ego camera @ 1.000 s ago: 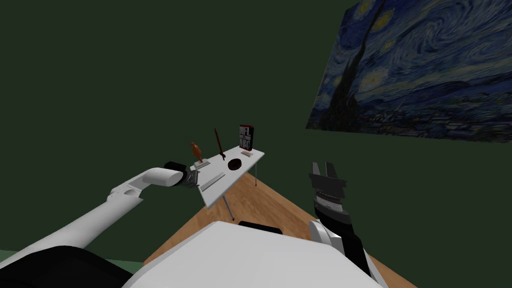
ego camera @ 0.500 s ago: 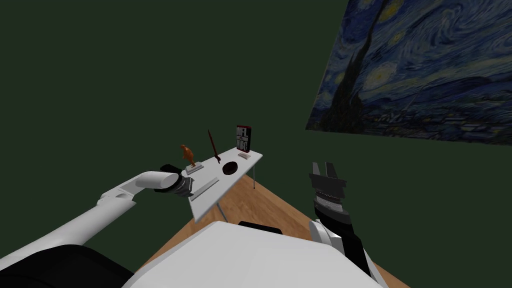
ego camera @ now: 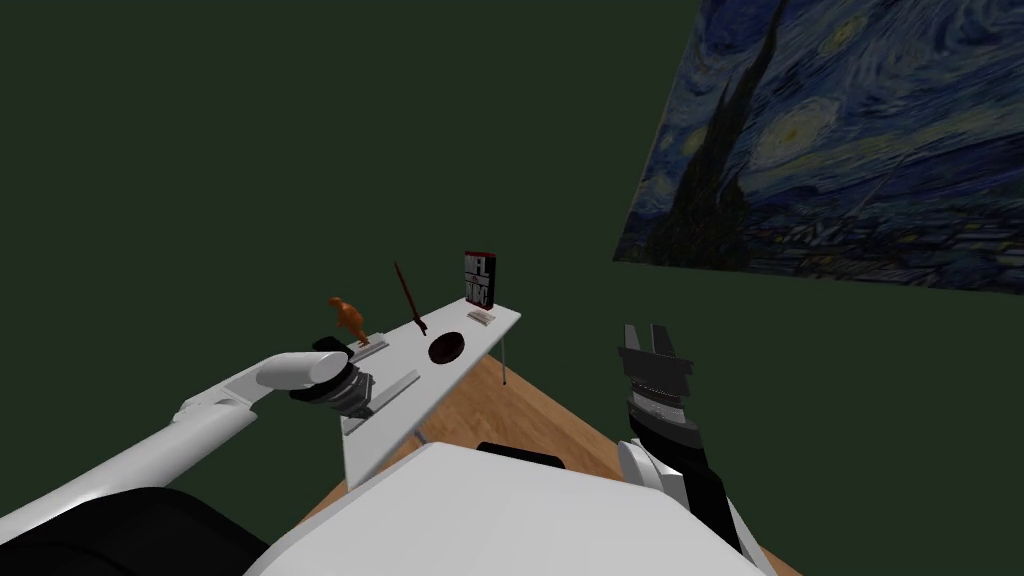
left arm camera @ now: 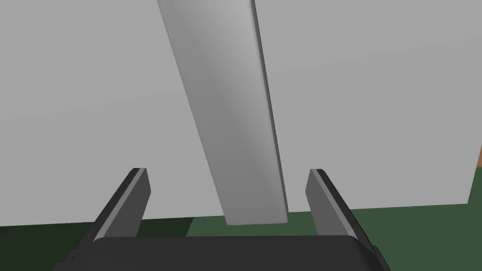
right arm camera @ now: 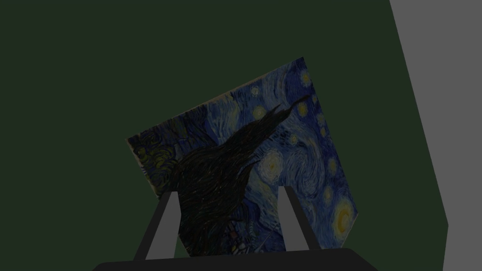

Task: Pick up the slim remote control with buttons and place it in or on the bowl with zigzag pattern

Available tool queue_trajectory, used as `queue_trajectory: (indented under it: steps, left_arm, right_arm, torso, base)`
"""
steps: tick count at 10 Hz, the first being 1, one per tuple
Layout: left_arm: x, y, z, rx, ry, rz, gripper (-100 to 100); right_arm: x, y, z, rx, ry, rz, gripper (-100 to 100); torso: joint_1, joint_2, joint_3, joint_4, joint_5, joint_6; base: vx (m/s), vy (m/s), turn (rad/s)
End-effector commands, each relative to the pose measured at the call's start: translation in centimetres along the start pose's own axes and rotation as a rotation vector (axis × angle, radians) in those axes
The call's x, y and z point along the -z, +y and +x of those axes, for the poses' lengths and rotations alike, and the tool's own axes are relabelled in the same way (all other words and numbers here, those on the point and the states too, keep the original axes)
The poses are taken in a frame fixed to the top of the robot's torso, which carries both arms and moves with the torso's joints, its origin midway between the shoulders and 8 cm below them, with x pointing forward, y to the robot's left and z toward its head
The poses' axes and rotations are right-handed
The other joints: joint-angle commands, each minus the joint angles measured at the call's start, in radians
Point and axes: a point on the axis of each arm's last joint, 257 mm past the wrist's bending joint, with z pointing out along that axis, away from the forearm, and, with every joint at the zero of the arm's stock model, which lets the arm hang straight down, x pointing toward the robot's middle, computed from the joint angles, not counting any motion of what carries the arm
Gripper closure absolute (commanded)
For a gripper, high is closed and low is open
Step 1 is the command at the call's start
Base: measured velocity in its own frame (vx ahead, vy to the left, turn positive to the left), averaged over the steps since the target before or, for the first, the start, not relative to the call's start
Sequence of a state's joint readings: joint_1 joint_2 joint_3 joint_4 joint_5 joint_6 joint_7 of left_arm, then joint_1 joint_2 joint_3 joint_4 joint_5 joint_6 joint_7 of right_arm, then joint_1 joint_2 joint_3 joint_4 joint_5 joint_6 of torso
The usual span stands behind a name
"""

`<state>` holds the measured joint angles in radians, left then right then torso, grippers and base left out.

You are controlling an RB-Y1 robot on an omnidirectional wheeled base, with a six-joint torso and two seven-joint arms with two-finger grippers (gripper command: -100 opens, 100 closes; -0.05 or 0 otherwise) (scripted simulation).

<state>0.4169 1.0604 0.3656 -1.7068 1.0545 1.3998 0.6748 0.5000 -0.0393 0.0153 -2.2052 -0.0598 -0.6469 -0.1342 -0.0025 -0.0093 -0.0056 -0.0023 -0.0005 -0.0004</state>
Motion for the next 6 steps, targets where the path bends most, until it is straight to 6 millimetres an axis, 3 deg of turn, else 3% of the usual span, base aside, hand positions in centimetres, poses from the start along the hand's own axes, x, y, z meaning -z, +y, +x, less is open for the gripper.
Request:
queue_trajectory:
  steps: [1, 4, 5, 6]
  left_arm:
    - [-0.6, 1.1, -1.1, 0.038, -0.021, -0.054, -100]
    - [-1.5, 4.1, -3.4, 0.103, -0.064, -0.159, -100]
    - [-1.1, 3.3, -2.6, 0.089, -0.054, -0.134, -100]
    - [-1.1, 3.5, -2.7, 0.093, -0.057, -0.140, 0]
  right_arm:
    - [0.0, 0.0, 0.0, 0.000, 0.000, 0.000, 0]
    - [0.0, 0.0, 0.0, 0.000, 0.000, 0.000, 0]
    - [0.0, 0.0, 0.0, 0.000, 0.000, 0.000, 0]
    - [0.0, 0.0, 0.0, 0.000, 0.000, 0.000, 0]
  torso:
    - [0.000, 0.000, 0.000, 0.000, 0.000, 0.000]
    - [0.002, 0.002, 0.001, 0.000, 0.000, 0.000]
    - [0.003, 0.003, 0.001, 0.001, 0.001, 0.000]
    - [0.002, 0.006, 0.003, 0.001, 0.001, 0.000]
  base:
    - [0.130, -0.021, -0.033]
    - [0.108, 0.001, -0.042]
    - [0.045, 0.009, -0.007]
    - [0.009, 0.001, 0.000]
